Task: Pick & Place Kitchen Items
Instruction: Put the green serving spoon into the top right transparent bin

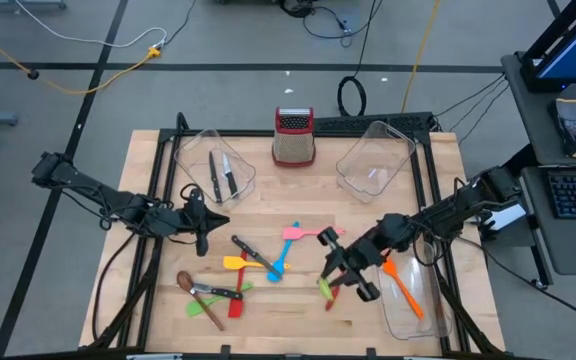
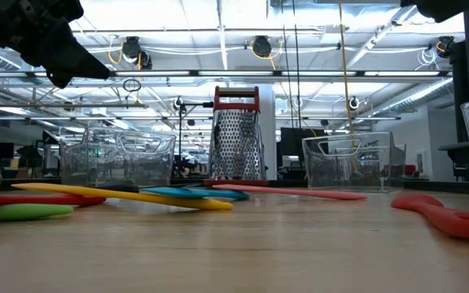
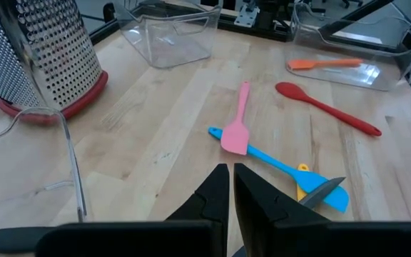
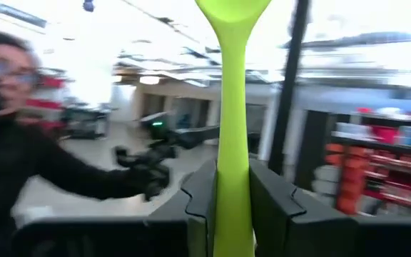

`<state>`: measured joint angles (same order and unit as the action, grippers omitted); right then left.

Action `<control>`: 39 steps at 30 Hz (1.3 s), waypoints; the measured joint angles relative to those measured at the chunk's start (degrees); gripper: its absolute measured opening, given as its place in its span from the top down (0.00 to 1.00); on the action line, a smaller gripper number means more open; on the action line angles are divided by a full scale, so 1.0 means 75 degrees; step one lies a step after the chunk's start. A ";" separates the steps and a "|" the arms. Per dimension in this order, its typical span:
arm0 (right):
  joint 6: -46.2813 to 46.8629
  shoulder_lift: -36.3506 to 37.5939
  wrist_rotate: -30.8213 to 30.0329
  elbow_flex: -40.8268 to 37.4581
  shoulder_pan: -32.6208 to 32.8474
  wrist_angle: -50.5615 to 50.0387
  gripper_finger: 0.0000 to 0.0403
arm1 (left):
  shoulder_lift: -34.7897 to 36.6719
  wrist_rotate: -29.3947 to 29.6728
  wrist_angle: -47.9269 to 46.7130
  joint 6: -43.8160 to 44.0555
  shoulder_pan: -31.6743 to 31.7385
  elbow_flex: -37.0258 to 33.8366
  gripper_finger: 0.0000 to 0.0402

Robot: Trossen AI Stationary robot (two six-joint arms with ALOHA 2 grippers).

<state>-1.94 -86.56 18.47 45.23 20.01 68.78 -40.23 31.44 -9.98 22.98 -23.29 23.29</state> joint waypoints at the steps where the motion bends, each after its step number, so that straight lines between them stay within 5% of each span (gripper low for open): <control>1: -0.0001 0.0000 -0.0290 -0.0018 0.0000 0.0032 0.88 | 0.0000 0.0000 0.0000 0.0000 0.0000 0.0000 0.94; 7: -0.0517 0.0000 -0.2753 -0.0026 0.0111 -0.0108 0.88 | 0.0000 0.0000 -0.0003 0.0000 0.0003 0.0000 0.94; 18: -0.3883 -0.0003 -0.8143 -0.0026 0.0562 0.0047 0.88 | 0.0000 0.0002 -0.0003 -0.0003 0.0001 0.0000 0.94; 30: -0.5669 -0.0001 -1.1676 -0.0026 0.0201 0.0922 0.88 | 0.0000 0.0012 -0.0003 0.0057 0.0000 0.0000 0.94; 36: -0.5853 -0.0001 -1.4251 -0.0026 -0.0277 0.0932 0.88 | 0.0000 0.0013 0.0000 0.0140 0.0000 0.0000 0.94; 39: -0.5973 -0.0003 -1.4463 -0.0026 -0.0501 0.0937 0.88 | 0.0000 0.0013 0.0000 0.0141 0.0001 0.0000 0.94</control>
<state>-46.74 -86.59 -90.00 45.04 16.25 75.81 -40.23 31.54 -9.98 24.04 -23.28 23.29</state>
